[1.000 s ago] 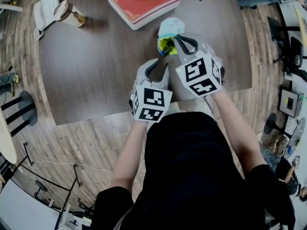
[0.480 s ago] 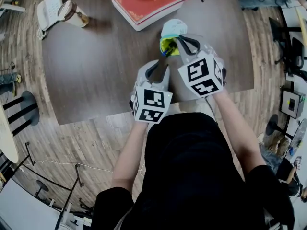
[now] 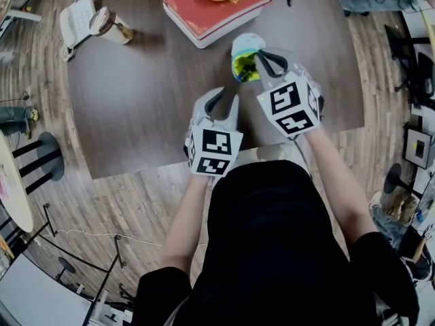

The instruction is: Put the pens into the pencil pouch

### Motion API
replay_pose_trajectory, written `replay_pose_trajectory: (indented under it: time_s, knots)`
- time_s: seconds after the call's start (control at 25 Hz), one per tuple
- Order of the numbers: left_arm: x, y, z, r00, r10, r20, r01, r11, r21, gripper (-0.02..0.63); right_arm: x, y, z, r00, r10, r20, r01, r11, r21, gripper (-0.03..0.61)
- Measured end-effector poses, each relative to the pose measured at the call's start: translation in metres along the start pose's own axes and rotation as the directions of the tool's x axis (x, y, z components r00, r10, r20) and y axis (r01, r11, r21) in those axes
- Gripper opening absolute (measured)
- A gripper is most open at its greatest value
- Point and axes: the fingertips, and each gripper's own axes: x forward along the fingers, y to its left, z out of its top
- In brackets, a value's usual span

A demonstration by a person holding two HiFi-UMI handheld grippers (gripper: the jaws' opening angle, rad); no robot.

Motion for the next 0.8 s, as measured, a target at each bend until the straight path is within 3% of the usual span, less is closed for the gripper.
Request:
replay_pose_trajectory:
  time_s: [0.8]
  knots:
    - [-0.014,0.006,0.044,0.997,0.033,0.068,-0.037,0.998,0.054,0.067,-0.029,-0.018,0.006,0.999,-0.029,0.04,0.029,1.0,0.003,0.02]
